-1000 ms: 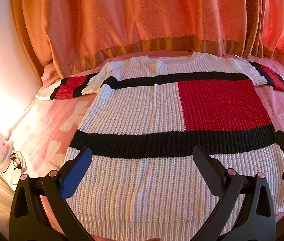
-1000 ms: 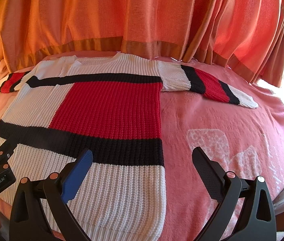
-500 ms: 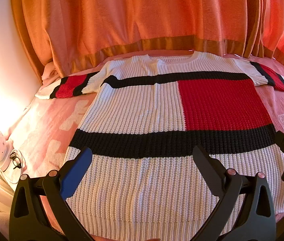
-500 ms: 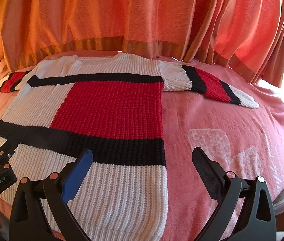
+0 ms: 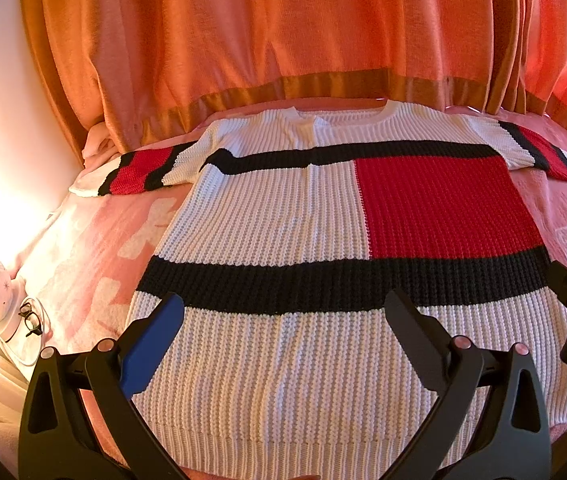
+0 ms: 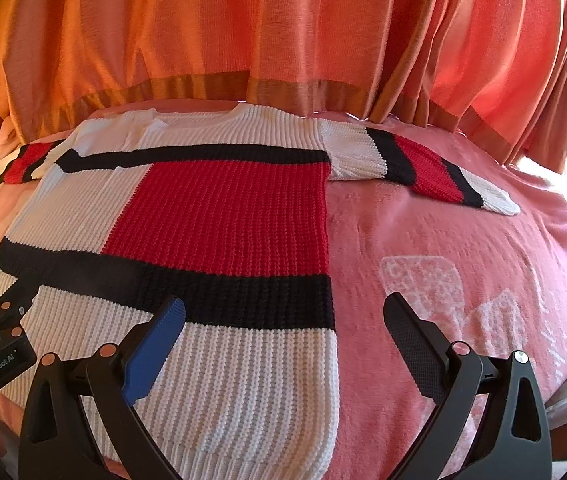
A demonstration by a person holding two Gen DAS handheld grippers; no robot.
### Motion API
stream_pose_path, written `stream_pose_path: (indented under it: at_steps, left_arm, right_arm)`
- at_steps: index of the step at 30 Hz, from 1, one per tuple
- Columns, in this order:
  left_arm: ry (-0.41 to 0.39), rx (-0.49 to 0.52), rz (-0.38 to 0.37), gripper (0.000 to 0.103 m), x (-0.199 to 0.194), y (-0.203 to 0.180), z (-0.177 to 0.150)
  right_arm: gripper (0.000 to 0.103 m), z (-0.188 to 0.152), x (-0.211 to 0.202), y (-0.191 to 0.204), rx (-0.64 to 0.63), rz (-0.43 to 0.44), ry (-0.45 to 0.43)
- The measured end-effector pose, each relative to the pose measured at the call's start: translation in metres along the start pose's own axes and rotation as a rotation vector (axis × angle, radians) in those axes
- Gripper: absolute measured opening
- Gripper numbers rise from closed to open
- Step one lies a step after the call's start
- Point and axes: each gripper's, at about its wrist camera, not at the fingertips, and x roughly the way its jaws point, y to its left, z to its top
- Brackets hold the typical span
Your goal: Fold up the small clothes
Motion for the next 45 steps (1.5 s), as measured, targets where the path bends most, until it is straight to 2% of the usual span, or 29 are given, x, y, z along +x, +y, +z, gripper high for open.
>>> stream_pose_path:
  at_steps: [3, 7, 10, 12, 15, 18, 21, 23, 26, 28, 30, 31, 32, 33, 35, 37, 39, 43, 45]
  left_arm:
    - [0.009, -0.010, -0.019, 0.098, 0.000, 0.001, 0.002]
    - [0.022, -0.003, -0.076, 0.098, -0.003, -0.001, 0.021]
    - [0.001, 0.015, -0.097, 0.098, -0.004, -0.002, 0.045]
    - [-0.017, 0.020, -0.110, 0.098, 0.002, -0.005, 0.065]
    - [-0.031, 0.035, -0.129, 0.098, 0.019, -0.012, 0.086]
    - [-0.029, 0.052, -0.130, 0.098, 0.042, -0.022, 0.094]
    - [0.006, 0.021, -0.141, 0.098, 0.063, -0.024, 0.089]
    - [0.044, 0.025, -0.161, 0.098, 0.073, -0.027, 0.088]
    - [0.042, 0.042, -0.144, 0.098, 0.084, -0.032, 0.088]
    - [0.053, 0.043, -0.146, 0.098, 0.092, -0.035, 0.090]
    - [0.077, 0.035, -0.161, 0.098, 0.100, -0.037, 0.091]
    - [0.088, 0.034, -0.170, 0.098, 0.102, -0.037, 0.091]
    - [0.093, 0.037, -0.172, 0.098, 0.104, -0.037, 0.091]
    - [0.093, 0.042, -0.167, 0.098, 0.104, -0.037, 0.090]
    - [0.094, 0.043, -0.161, 0.098, 0.104, -0.035, 0.089]
    - [0.097, 0.024, -0.170, 0.098, 0.103, -0.030, 0.091]
    - [0.085, 0.008, -0.181, 0.098, 0.098, -0.026, 0.095]
    - [0.045, -0.023, -0.188, 0.098, 0.087, -0.016, 0.104]
    - [0.029, -0.046, -0.192, 0.098, 0.081, -0.010, 0.109]
  right_arm:
    - [0.098, 0.003, 0.001, -0.002, 0.002, 0.013, 0.005]
    - [0.098, 0.035, 0.003, -0.032, 0.025, 0.000, -0.002]
    - [0.098, 0.076, 0.017, -0.085, 0.079, -0.050, 0.000]
    - [0.098, 0.102, 0.036, -0.132, 0.128, -0.141, -0.029]
    - [0.095, 0.121, 0.084, -0.211, 0.278, -0.238, 0.020]
    - [0.088, 0.113, 0.128, -0.283, 0.459, -0.244, 0.047]
    - [0.082, 0.098, 0.164, -0.337, 0.569, -0.300, 0.077]
    - [0.082, 0.087, 0.182, -0.365, 0.655, -0.310, 0.100]
    - [0.082, 0.069, 0.205, -0.397, 0.777, -0.280, 0.121]
    - [0.084, 0.063, 0.214, -0.410, 0.829, -0.257, 0.092]
    - [0.078, 0.068, 0.219, -0.413, 0.813, -0.252, 0.059]
    - [0.060, 0.072, 0.223, -0.413, 0.798, -0.246, 0.052]
    - [0.020, 0.076, 0.226, -0.412, 0.778, -0.235, 0.042]
    - [0.013, 0.082, 0.229, -0.410, 0.766, -0.203, 0.043]
    - [0.012, 0.095, 0.221, -0.401, 0.752, -0.167, -0.024]
    - [0.012, 0.124, 0.202, -0.378, 0.686, -0.123, -0.097]
    - [0.012, 0.161, 0.177, -0.344, 0.617, -0.032, -0.183]
    - [0.012, 0.228, 0.122, -0.235, 0.425, 0.233, -0.298]
    - [0.012, 0.256, 0.101, -0.153, 0.288, 0.379, -0.312]
